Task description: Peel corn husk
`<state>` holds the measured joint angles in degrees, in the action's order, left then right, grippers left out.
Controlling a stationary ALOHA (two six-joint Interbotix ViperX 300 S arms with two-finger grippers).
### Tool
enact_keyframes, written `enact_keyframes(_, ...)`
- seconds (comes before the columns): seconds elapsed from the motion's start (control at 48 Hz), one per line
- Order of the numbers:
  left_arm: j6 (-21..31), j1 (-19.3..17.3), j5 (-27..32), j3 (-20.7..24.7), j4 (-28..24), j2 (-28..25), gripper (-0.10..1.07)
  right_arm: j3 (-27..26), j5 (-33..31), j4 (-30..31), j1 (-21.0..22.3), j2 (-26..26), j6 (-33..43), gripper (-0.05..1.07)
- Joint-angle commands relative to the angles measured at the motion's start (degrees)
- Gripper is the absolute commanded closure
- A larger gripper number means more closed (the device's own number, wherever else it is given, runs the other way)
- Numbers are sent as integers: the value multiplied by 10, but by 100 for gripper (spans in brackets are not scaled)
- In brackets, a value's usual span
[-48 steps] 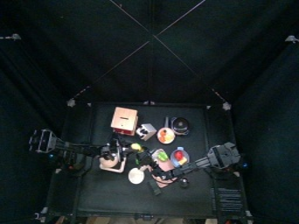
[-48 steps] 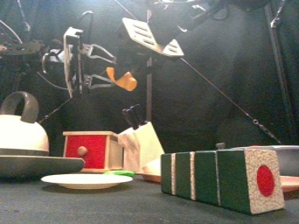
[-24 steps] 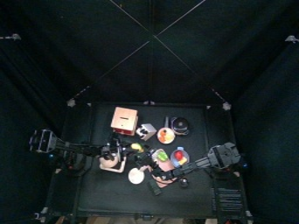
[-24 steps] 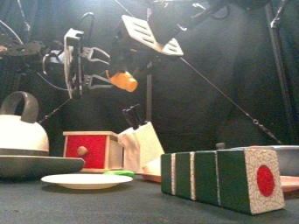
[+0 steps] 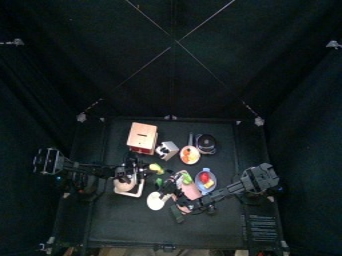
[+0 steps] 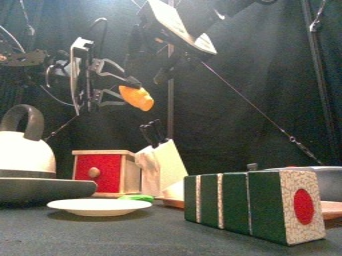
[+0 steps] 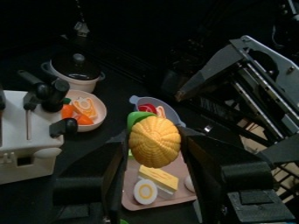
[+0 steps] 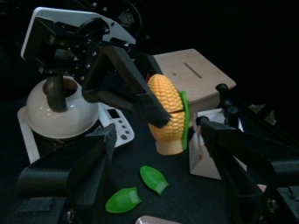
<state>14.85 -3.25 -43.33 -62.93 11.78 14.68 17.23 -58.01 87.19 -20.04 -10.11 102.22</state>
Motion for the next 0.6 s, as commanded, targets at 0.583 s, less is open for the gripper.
enact_keyframes(0.583, -1, 27, 243, 0, -401, 127, 37, 50, 248, 8, 19, 54, 0, -1)
